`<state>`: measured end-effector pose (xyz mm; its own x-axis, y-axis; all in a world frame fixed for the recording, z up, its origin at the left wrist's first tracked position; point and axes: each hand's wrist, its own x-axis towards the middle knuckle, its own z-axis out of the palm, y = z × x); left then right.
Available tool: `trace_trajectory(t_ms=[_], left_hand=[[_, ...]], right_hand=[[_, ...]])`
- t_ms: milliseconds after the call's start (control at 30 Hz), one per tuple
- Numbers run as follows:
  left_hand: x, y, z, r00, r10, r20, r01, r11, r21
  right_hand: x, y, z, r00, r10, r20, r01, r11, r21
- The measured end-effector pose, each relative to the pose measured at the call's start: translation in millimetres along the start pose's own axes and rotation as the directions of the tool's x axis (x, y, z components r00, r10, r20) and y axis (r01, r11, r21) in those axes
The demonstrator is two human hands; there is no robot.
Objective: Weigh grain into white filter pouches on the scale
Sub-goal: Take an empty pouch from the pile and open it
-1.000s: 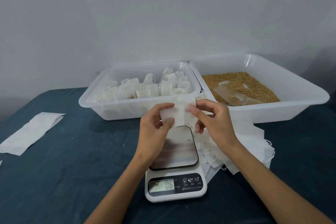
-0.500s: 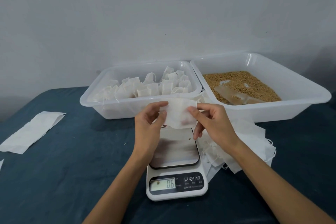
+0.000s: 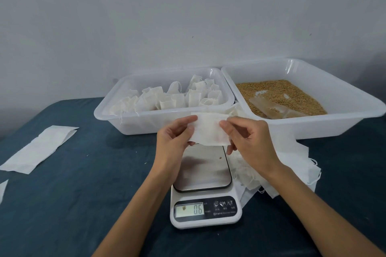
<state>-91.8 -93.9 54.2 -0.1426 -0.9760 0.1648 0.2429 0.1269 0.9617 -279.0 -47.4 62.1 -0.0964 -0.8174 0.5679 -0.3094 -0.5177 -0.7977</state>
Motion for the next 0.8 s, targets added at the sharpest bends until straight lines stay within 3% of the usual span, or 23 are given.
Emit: trace_trajectory(t_ms=[133,333,533,633,700,800], left_hand=[[-0.2,0.0,-0.8,0.999,-0.005,0.042,0.006,1.0,-0.006],[-2.0,0.9,-1.0,1.0,0.015,0.023,-0.016,0.999,0.052],[-2.4,6.7,-1.0,0.996,0.033,-0.088,-0.027,0.997,0.07],[-4.0,11.6,-2.1,0.974,0.168,-0.154,-0.136,0.97,0.2],[-10.5,15.9,0.4,0.957,0.288,-0.045,-0.259,0.912,0.319],[-20.9,14.4,10.1,0.938,0.233,0.256,-0.335,0.795,0.506]], right_hand=[[-0.8,0.2,0.9,0.998,0.001,0.067,0.002,0.999,-0.04],[-1.0,-1.8,-0.2,0.999,0.017,0.036,-0.016,1.0,-0.012],[0.0,-5.4,-2.1,0.994,0.092,0.062,-0.092,0.996,0.007],[1.2,-10.5,-9.7,0.987,0.137,0.085,-0.138,0.99,0.003],[5.0,-17.8,-15.5,0.979,0.145,0.144,-0.144,0.989,-0.02],[15.3,-33.3,-18.6,0.941,0.19,0.281,-0.176,0.982,-0.073]])
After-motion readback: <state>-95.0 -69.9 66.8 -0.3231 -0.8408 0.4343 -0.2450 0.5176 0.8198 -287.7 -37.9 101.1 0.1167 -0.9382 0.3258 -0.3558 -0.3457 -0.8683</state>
